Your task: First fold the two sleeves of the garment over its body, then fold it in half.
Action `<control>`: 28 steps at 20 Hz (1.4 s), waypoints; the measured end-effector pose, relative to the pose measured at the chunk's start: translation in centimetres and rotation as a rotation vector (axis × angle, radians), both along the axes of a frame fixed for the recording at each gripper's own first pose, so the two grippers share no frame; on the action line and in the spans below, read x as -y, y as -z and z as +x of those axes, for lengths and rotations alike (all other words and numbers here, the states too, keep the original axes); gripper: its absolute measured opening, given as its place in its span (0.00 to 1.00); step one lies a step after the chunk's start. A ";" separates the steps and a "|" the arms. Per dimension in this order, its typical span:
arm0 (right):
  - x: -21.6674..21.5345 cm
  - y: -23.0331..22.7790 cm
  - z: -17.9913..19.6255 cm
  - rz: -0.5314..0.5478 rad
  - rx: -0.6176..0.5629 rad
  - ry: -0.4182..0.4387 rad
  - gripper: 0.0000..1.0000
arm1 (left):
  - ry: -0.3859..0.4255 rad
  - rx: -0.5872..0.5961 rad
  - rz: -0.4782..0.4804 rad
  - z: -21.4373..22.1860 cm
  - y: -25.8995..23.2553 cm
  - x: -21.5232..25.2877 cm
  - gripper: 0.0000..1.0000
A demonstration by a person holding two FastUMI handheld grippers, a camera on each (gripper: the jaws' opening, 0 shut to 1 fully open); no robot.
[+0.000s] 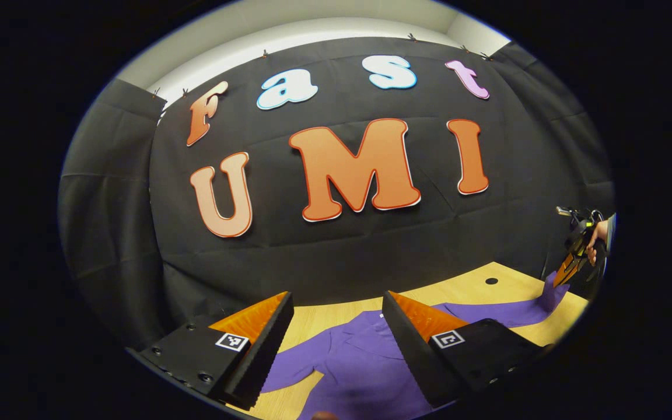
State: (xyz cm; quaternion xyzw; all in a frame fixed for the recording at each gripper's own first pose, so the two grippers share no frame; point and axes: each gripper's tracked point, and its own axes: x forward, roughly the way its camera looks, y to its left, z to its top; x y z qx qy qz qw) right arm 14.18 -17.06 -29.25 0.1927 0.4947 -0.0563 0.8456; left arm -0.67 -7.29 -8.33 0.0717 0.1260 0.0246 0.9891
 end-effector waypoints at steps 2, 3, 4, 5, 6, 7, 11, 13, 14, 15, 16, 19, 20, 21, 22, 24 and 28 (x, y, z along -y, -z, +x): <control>-3.2 -2.1 0.9 0.010 0.032 -0.046 0.04 | -0.018 0.004 -0.010 -0.1 0.1 -1.9 0.98; -4.8 -3.2 1.3 0.005 0.049 -0.076 0.04 | -0.027 0.008 -0.013 -0.3 0.1 -3.0 0.98; -6.3 -4.1 1.6 -0.007 0.066 -0.108 0.04 | -0.037 0.009 -0.016 -0.4 0.2 -4.0 0.98; -7.9 -4.9 2.1 -0.016 0.084 -0.141 0.04 | -0.049 0.009 -0.020 -0.5 0.4 -5.1 0.98; -9.9 -5.6 2.6 -0.018 0.100 -0.177 0.04 | -0.061 0.006 -0.028 -0.6 0.6 -6.1 0.98; -11.9 -5.9 3.1 -0.018 0.106 -0.206 0.03 | -0.074 0.002 -0.041 -0.8 1.1 -7.1 0.98; -18.7 -7.3 4.3 -0.042 0.128 -0.326 0.02 | -0.147 -0.005 -0.053 -2.2 1.9 -11.6 0.98; -20.0 -6.9 4.2 -0.084 0.110 -0.362 0.02 | -0.181 0.000 -0.049 -2.8 1.9 -13.6 0.98; -20.6 -6.3 4.2 -0.090 0.088 -0.374 0.01 | -0.196 0.000 -0.046 -3.1 1.9 -14.4 0.98; -20.2 -5.5 4.4 -0.116 0.073 -0.364 0.01 | -0.205 -0.003 -0.046 -3.4 2.1 -15.0 0.98; -19.8 -4.4 4.4 -0.143 0.053 -0.356 0.03 | -0.212 -0.012 -0.047 -3.6 2.3 -15.3 0.98; -19.4 -1.6 3.6 -0.119 -0.018 -0.334 0.12 | -0.239 -0.033 -0.044 -3.9 2.9 -15.9 0.98; -19.2 -0.9 3.2 -0.105 -0.037 -0.333 0.22 | -0.246 -0.035 -0.039 -4.0 2.8 -15.9 0.98; -19.1 0.0 3.1 -0.102 -0.052 -0.339 0.27 | -0.251 -0.036 -0.033 -4.2 2.7 -15.9 0.98; -18.9 0.6 3.0 -0.102 -0.059 -0.339 0.50 | -0.255 -0.036 -0.027 -4.4 2.4 -15.7 0.98; -18.6 2.0 2.9 -0.111 -0.077 -0.344 0.48 | -0.262 -0.044 -0.021 -4.6 2.5 -15.5 0.98; -18.7 5.0 2.3 -0.118 -0.133 -0.375 0.71 | -0.269 -0.069 0.015 -5.3 2.9 -14.6 0.98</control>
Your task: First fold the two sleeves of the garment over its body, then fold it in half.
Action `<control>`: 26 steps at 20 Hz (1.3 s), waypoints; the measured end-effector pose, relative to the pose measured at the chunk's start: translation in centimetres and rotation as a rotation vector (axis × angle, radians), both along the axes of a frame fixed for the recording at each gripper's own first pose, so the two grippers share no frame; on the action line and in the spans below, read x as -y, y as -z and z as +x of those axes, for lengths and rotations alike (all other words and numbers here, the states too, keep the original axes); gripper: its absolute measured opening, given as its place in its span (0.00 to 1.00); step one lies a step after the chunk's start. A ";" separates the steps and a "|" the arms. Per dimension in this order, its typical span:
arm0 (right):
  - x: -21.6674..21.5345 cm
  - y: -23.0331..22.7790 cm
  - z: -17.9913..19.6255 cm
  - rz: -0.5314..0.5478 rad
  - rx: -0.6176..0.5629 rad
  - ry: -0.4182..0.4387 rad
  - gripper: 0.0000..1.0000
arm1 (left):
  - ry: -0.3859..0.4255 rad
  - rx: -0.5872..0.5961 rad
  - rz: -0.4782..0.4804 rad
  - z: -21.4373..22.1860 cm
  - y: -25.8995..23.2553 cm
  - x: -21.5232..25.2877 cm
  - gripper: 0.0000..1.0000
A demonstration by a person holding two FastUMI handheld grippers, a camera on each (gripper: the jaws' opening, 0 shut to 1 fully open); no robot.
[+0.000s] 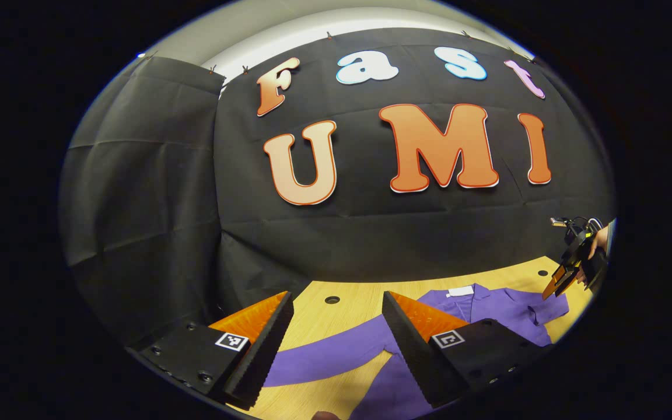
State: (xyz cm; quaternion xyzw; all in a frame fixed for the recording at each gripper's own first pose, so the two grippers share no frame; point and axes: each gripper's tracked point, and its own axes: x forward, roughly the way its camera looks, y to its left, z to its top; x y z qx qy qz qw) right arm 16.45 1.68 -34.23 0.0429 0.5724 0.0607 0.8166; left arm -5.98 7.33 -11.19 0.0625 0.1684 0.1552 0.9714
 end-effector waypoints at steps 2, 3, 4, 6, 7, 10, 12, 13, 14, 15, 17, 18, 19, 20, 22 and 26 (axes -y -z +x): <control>0.1 2.0 -0.1 -0.020 -0.029 -0.013 0.75 | 0.003 -0.013 0.026 -0.4 -0.2 0.6 0.98; 0.1 2.9 -0.3 -0.028 -0.047 -0.017 0.75 | 0.003 -0.019 0.035 -0.8 -0.3 0.8 1.00; -0.1 3.7 -0.4 -0.033 -0.062 -0.023 0.75 | 0.001 -0.022 0.043 -1.0 -0.5 1.1 0.98; 0.4 5.1 -0.4 -0.070 -0.078 -0.036 0.75 | -0.010 -0.032 0.053 -1.5 -0.5 1.2 0.98; 0.7 5.5 -0.3 -0.087 -0.080 -0.040 0.65 | -0.016 -0.037 0.057 -1.9 -0.5 1.4 0.98; 0.9 6.6 -0.5 -0.092 -0.103 -0.036 0.74 | -0.034 -0.049 0.064 -2.7 -0.5 1.5 0.98; 1.2 7.4 -0.6 -0.100 -0.116 -0.035 0.70 | -0.043 -0.055 0.068 -2.9 -0.4 1.5 0.98; 1.1 7.6 -0.7 -0.080 -0.121 -0.032 0.67 | -0.045 -0.057 0.070 -3.1 -0.4 1.7 1.00; 0.9 7.7 -0.9 -0.049 -0.131 -0.016 0.48 | -0.045 -0.057 0.072 -3.2 -0.4 1.8 0.98; 0.5 7.6 -1.0 -0.009 -0.142 0.002 0.44 | -0.044 -0.059 0.074 -3.3 -0.3 1.9 1.00; 1.1 7.9 -0.7 0.014 -0.129 0.026 0.34 | -0.039 -0.063 0.072 -3.4 -0.2 2.3 0.98; 0.9 8.0 -0.5 0.032 -0.125 0.037 0.19 | -0.036 -0.064 0.070 -3.3 -0.2 2.5 0.98; 0.6 8.0 -0.5 0.056 -0.130 0.046 0.12 | -0.033 -0.066 0.070 -3.2 -0.2 2.7 0.98; 0.5 8.0 -0.7 0.075 -0.132 0.045 0.07 | -0.031 -0.067 0.074 -3.2 -0.3 2.9 0.98; 0.5 7.2 -0.5 0.113 -0.122 0.051 0.04 | -0.022 -0.063 0.082 -2.9 -0.4 3.1 1.00; 1.0 4.7 0.6 0.177 -0.060 0.059 0.03 | -0.003 -0.060 0.078 -2.6 -0.5 3.7 1.00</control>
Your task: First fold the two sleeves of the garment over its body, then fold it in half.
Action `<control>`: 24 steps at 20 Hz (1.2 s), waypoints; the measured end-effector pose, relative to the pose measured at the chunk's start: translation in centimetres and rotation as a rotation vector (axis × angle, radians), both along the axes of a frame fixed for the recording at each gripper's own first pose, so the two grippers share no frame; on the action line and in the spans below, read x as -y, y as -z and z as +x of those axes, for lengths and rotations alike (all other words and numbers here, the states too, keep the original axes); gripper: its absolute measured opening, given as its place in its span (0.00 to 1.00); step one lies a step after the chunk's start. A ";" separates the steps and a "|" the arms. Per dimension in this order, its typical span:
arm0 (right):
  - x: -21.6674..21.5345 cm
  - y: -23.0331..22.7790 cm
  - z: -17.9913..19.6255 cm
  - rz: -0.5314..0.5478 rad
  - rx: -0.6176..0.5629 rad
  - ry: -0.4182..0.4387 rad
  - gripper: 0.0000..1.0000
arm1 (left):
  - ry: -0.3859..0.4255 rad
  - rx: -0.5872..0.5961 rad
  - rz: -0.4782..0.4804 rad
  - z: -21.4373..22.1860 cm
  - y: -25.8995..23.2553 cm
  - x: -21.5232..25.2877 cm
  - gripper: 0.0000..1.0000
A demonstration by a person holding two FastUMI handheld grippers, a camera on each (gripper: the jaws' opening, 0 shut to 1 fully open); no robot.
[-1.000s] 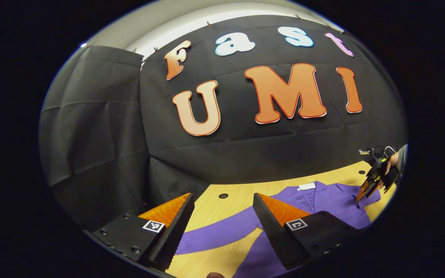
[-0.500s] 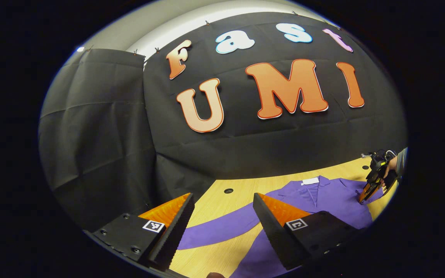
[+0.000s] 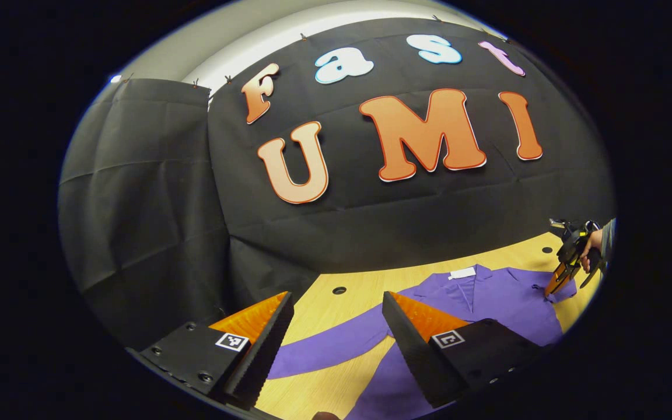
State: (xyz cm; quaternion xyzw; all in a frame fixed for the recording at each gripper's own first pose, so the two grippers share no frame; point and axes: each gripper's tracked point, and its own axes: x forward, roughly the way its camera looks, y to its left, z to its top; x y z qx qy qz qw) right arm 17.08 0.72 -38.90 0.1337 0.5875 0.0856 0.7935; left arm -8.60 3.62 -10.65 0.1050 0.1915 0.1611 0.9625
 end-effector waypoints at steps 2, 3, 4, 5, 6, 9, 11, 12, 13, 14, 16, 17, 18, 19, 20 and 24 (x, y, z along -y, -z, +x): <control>0.1 -1.2 0.4 0.029 0.019 0.021 0.01 | 0.006 0.002 -0.002 0.2 0.2 0.1 0.98; 0.2 -1.0 0.4 0.027 0.017 0.018 0.01 | 0.008 0.008 -0.003 0.2 0.0 0.1 0.98; 1.3 -0.4 -0.3 -0.020 -0.009 0.008 0.01 | 0.014 0.009 -0.012 0.4 0.2 0.2 1.00; 1.4 -0.1 -0.4 -0.035 -0.007 0.012 0.01 | 0.019 0.005 -0.016 0.5 0.4 0.3 0.98; 0.7 0.1 -0.8 -0.021 -0.014 0.004 0.01 | 0.020 0.002 -0.012 0.5 0.5 0.3 0.98; -1.0 0.6 -1.0 -0.011 -0.017 -0.023 0.27 | 0.024 -0.001 -0.019 0.6 0.7 0.3 0.98; -1.0 1.3 -1.2 -0.038 -0.034 -0.023 0.46 | 0.026 -0.006 -0.015 0.5 1.0 0.3 0.98; -0.8 2.0 -1.5 -0.068 -0.045 -0.034 0.59 | 0.025 -0.010 -0.013 0.4 1.1 0.2 0.98; -0.6 2.8 -1.9 -0.105 -0.054 -0.055 0.62 | 0.023 -0.017 -0.010 0.4 1.3 0.1 1.00; -0.1 3.1 -2.0 -0.147 -0.053 -0.079 0.62 | 0.019 -0.019 -0.007 0.4 1.3 0.0 0.98; 0.2 3.3 -1.0 -0.150 -0.007 -0.057 0.48 | 0.015 -0.023 -0.006 0.4 1.3 -0.1 1.00; 0.3 2.9 -0.7 -0.117 -0.015 -0.027 0.37 | 0.016 -0.026 -0.007 0.5 1.5 -0.1 1.00; 0.3 2.9 -0.4 -0.075 -0.026 0.028 0.26 | 0.018 -0.027 -0.007 0.6 1.4 0.0 0.98; -0.1 2.9 -0.8 -0.036 -0.059 0.042 0.15 | 0.022 -0.026 -0.007 0.6 1.5 0.1 1.00; -0.1 2.4 -1.0 -0.020 -0.049 0.033 0.04 | 0.026 -0.025 -0.007 0.7 1.3 0.3 1.00; -0.3 0.1 -1.1 0.015 -0.011 -0.012 0.03 | 0.043 -0.025 -0.006 1.1 1.5 0.7 1.00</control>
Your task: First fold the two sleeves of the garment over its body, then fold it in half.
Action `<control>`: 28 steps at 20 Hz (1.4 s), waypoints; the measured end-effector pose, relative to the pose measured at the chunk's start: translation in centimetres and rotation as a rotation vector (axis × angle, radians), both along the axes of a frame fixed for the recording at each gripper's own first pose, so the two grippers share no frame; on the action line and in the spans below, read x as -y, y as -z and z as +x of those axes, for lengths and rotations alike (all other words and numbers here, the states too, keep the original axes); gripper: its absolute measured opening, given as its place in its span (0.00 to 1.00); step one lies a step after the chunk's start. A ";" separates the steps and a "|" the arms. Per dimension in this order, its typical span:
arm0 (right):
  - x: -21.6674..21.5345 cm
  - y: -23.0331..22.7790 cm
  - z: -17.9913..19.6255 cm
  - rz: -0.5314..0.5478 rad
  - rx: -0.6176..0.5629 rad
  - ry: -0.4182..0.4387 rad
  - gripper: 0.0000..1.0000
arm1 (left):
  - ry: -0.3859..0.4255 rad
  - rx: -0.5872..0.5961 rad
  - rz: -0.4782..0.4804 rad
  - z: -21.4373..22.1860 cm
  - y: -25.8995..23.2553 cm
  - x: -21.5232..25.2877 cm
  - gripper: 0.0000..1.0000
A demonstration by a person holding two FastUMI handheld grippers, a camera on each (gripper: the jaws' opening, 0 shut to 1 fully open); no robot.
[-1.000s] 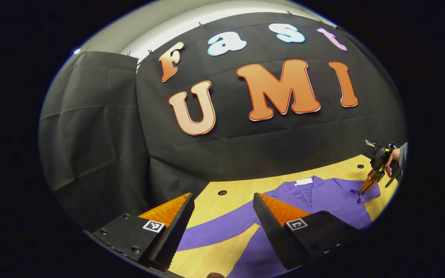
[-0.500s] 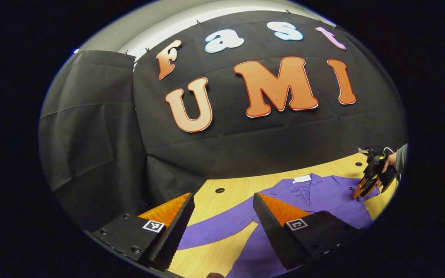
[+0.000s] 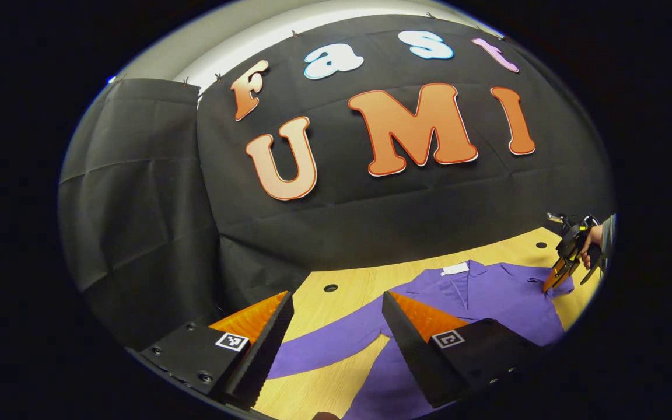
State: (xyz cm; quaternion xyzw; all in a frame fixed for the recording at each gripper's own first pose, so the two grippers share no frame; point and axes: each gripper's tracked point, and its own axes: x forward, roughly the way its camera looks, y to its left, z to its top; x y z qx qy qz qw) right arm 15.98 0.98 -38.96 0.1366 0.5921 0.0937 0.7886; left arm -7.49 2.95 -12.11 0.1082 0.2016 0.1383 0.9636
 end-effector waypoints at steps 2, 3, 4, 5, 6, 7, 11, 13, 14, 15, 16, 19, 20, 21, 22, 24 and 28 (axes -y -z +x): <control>0.4 -0.9 0.2 0.024 0.005 0.020 0.03 | 0.004 0.003 -0.003 0.1 0.0 0.1 0.98; 0.5 -1.2 0.2 0.036 0.005 0.029 0.03 | 0.009 0.002 -0.007 0.1 0.1 0.2 0.98; 0.9 -1.4 0.3 0.032 0.008 0.036 0.02 | 0.012 0.001 -0.006 0.2 0.2 0.3 0.98; 1.2 -1.7 0.5 0.026 0.015 0.040 0.02 | 0.013 0.000 -0.005 0.2 0.2 0.2 1.00; 1.5 -2.0 0.7 0.030 0.021 0.053 0.03 | 0.015 0.003 -0.009 0.2 0.2 0.2 1.00; 1.7 -2.2 0.7 0.034 0.015 0.061 0.03 | 0.015 0.005 -0.013 0.3 0.3 0.2 1.00; 0.7 -4.0 1.4 0.069 0.061 0.052 0.02 | 0.015 0.007 -0.021 0.3 0.4 0.1 1.00; -0.7 -5.7 1.7 0.099 0.083 0.032 0.02 | 0.020 0.009 -0.024 0.5 0.5 0.2 0.98; -1.4 -6.3 1.8 0.103 0.094 0.024 0.02 | 0.022 0.016 -0.023 0.6 0.4 0.0 0.98; -2.0 -6.9 2.1 0.102 0.107 0.006 0.02 | 0.024 0.018 -0.026 0.6 0.3 0.0 0.98; -2.8 -7.5 2.4 0.102 0.121 0.000 0.02 | 0.023 0.021 -0.027 0.5 0.2 -0.3 0.98; -5.8 -9.8 3.0 0.131 0.146 -0.025 0.02 | 0.012 0.030 -0.037 0.3 0.1 -1.5 0.98; -6.7 -10.5 3.1 0.130 0.162 -0.033 0.02 | 0.004 0.033 -0.040 0.2 0.2 -2.2 0.98; -7.8 -11.2 3.1 0.129 0.169 -0.051 0.02 | -0.005 0.037 -0.045 0.1 0.3 -2.8 0.98; -8.8 -11.9 3.2 0.131 0.181 -0.060 0.02 | -0.013 0.037 -0.051 -0.1 0.3 -3.4 0.98; -11.0 -13.0 3.4 0.137 0.193 -0.075 0.02 | -0.031 0.041 -0.058 -0.4 0.4 -4.9 0.98; -16.4 -15.2 3.5 0.144 0.230 -0.138 0.01 | -0.067 0.050 -0.067 -1.1 0.4 -7.9 1.00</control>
